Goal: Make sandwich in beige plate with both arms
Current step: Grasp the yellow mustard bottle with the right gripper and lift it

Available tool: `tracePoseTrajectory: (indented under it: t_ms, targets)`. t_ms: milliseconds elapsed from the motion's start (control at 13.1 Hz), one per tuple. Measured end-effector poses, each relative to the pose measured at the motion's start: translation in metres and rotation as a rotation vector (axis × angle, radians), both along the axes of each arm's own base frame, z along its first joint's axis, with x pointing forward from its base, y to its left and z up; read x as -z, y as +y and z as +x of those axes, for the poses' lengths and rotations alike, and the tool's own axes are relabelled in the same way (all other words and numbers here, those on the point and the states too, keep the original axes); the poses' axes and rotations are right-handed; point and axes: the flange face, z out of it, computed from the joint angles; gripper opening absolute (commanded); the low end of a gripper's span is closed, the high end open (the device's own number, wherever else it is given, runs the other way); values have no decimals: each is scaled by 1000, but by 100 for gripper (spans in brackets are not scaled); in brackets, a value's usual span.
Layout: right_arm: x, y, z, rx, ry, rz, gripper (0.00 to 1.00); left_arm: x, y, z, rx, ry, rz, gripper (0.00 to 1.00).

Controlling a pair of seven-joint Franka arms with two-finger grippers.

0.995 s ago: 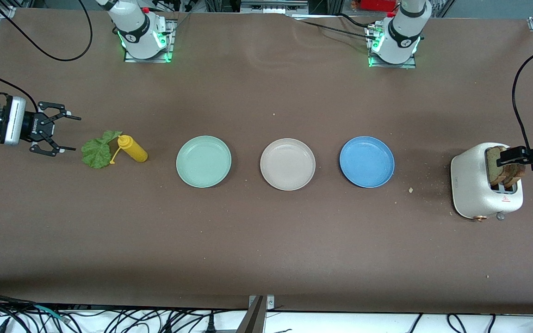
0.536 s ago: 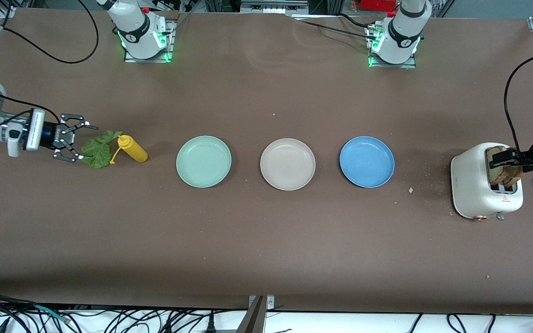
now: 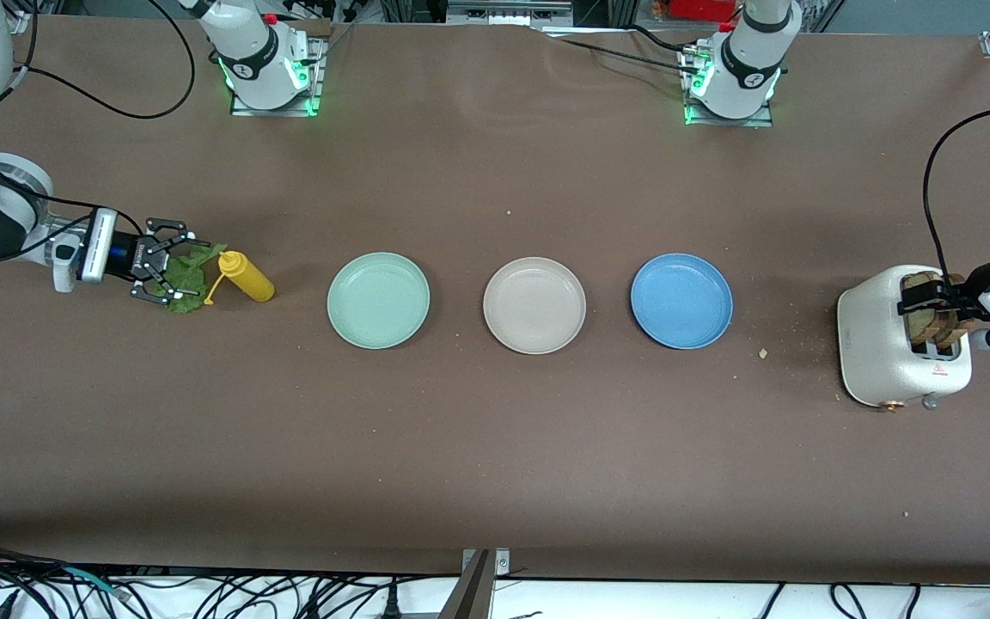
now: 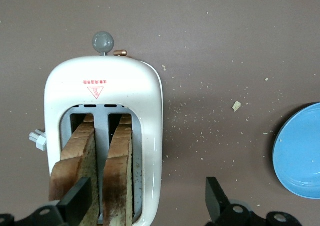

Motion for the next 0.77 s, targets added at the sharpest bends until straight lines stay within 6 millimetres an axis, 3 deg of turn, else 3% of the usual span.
tracePoseTrajectory:
  t_ms: [306, 383, 459, 536, 612, 766]
  targets:
    - [9, 18, 6, -8, -32, 23, 99, 13, 4, -4, -8, -15, 4, 97]
    - [13, 21, 6, -7, -43, 25, 99, 17, 5, -5, -10, -16, 5, 86]
    - [18, 22, 6, -4, -56, 28, 99, 19, 6, -6, -12, -15, 4, 66]
    - [23, 22, 5, 1, -62, 32, 99, 20, 7, -7, -14, -14, 4, 38]
    - [29, 23, 4, 3, -65, 36, 99, 20, 8, -7, -16, -16, 5, 23]
    - [36, 26, 2, 6, -63, 43, 99, 19, 16, -9, -27, -20, 6, 23]
